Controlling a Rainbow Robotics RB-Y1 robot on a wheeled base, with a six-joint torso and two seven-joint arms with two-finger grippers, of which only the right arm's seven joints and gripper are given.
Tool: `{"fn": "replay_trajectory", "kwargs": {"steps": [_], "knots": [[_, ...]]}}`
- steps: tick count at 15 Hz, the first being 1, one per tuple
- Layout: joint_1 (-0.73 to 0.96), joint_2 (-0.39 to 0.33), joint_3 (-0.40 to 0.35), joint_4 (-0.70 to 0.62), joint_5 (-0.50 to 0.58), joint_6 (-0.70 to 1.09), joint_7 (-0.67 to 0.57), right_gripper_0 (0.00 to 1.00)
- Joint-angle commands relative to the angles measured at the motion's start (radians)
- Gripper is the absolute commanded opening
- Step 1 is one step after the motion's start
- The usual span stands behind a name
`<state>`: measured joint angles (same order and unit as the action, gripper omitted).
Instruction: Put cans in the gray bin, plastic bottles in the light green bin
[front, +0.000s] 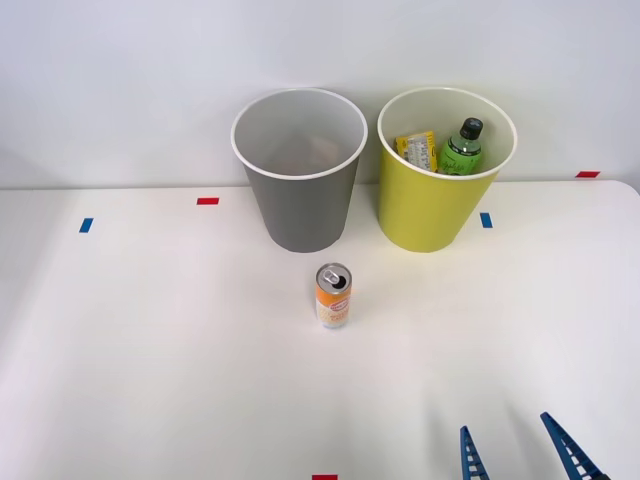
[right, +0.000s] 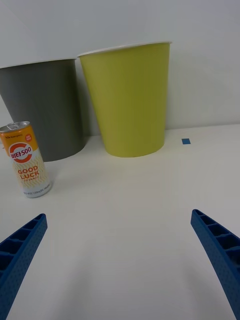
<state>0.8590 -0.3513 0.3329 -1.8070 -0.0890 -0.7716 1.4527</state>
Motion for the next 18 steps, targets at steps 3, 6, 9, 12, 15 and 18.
{"fn": "replay_trajectory", "kwargs": {"steps": [3, 6, 9, 12, 15, 18], "knots": [[-0.003, 0.0, 0.008, 0.043, -0.011, -0.084, 0.014, 1.0], [-0.071, -0.078, 0.044, 0.043, -0.015, -0.112, 0.035, 1.0], [-0.166, -0.196, 0.129, 0.043, -0.028, -0.106, 0.052, 1.0], [-0.239, -0.27, 0.189, 0.043, -0.046, -0.104, 0.072, 1.0], [-0.284, -0.279, 0.195, 0.043, -0.078, -0.098, 0.089, 1.0], [-0.325, -0.273, 0.242, 0.043, -0.143, -0.041, 0.114, 1.0]]}}
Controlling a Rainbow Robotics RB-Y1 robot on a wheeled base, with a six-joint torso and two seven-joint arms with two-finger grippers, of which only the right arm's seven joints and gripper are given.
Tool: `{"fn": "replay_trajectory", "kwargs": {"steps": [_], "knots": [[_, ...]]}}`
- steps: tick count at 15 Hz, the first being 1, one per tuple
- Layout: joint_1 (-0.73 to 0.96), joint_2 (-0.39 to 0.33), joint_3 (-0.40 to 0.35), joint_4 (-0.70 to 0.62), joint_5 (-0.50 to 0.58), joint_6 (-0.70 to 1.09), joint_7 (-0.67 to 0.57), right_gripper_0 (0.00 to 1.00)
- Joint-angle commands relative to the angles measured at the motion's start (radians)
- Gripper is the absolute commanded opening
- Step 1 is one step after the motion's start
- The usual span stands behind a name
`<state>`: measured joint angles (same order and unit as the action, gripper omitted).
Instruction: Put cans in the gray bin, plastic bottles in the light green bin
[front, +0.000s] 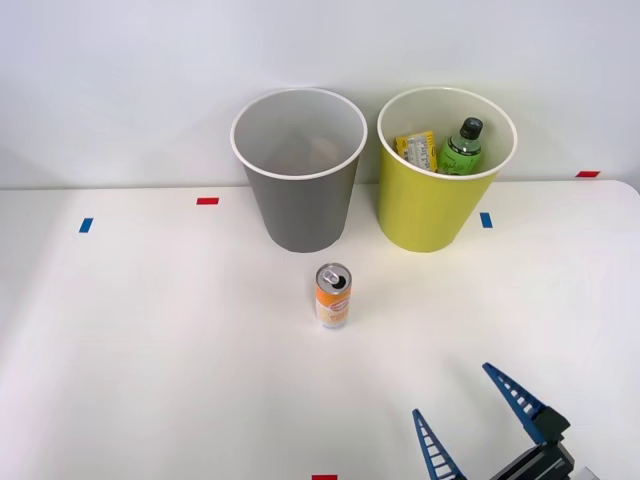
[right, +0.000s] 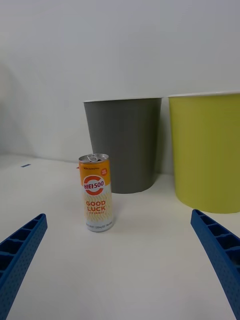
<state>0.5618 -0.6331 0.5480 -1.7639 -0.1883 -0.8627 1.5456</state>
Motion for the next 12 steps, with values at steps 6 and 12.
{"fn": "replay_trajectory", "kwargs": {"steps": [6, 12], "knots": [[-0.232, 0.032, 0.104, 0.0, -0.079, 0.235, 0.031, 1.0], [-0.369, 0.079, 0.135, 0.0, -0.102, 0.401, 0.033, 1.0]]}}
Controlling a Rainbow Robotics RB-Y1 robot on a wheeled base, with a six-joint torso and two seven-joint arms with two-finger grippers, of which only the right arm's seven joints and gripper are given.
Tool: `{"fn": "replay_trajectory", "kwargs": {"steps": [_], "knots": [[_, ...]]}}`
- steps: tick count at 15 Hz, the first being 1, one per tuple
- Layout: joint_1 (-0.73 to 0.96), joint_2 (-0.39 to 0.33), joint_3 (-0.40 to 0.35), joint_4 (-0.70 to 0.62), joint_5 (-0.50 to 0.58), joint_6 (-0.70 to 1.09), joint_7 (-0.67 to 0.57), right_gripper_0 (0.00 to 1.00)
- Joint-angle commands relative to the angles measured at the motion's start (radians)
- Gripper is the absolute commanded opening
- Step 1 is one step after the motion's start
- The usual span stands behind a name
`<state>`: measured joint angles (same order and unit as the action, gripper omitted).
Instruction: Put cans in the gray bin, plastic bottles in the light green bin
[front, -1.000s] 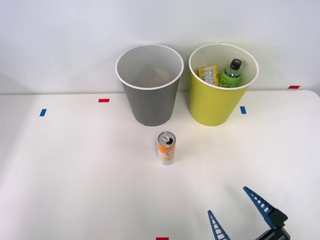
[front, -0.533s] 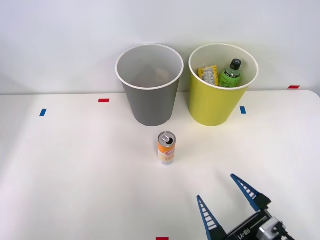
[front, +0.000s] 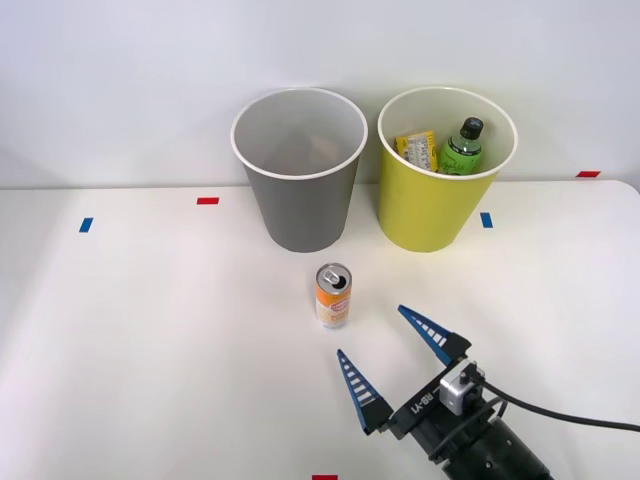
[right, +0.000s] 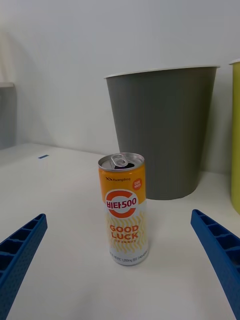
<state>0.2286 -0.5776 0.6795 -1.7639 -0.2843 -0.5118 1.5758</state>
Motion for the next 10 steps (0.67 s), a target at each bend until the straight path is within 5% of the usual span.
{"fn": "replay_trajectory", "kwargs": {"steps": [1, 10], "knots": [[-0.055, 0.036, 0.003, 0.001, -0.007, 0.078, 0.003, 1.0], [-0.183, 0.16, 0.009, 0.185, 0.004, 0.067, 0.023, 1.0]]}}
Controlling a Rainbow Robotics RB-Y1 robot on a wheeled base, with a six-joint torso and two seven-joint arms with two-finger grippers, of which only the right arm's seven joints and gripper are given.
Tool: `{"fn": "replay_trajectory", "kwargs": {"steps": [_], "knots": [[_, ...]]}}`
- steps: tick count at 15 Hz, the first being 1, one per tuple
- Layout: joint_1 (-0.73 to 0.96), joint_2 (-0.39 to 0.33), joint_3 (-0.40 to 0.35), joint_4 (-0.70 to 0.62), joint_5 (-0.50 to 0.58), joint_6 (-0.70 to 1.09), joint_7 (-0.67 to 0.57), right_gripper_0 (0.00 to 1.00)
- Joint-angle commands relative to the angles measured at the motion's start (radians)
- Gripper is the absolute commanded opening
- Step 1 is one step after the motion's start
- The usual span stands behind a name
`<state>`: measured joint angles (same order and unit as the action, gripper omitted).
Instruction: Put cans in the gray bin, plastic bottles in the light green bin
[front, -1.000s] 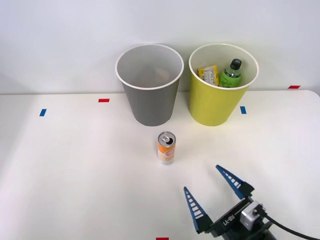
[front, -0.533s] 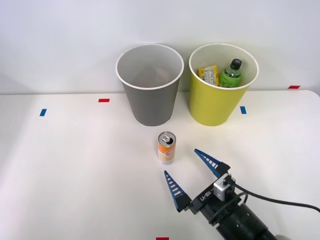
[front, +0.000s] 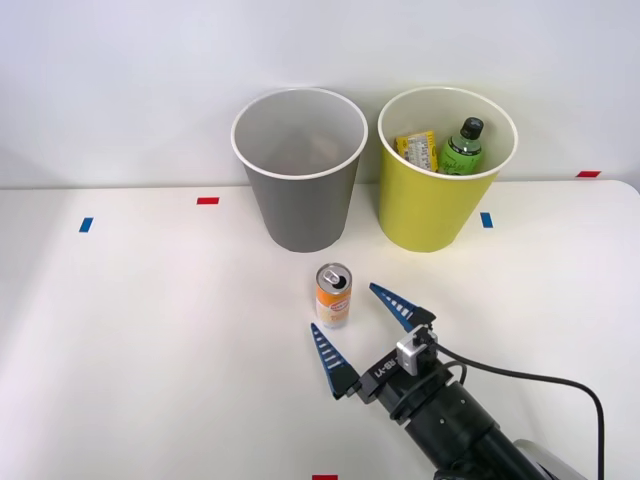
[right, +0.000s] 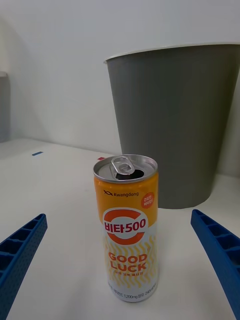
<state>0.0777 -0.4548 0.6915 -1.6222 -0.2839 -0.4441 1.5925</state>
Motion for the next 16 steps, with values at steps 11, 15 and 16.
{"fn": "replay_trajectory", "kwargs": {"steps": [11, 15, 16], "knots": [[-0.128, 0.148, -0.024, 0.188, 0.011, -0.001, 0.057, 0.42], [-0.127, 0.166, -0.027, 0.188, 0.011, -0.001, 0.057, 0.0], [-0.125, 0.171, -0.029, 0.188, 0.011, -0.001, 0.057, 0.0]]}}
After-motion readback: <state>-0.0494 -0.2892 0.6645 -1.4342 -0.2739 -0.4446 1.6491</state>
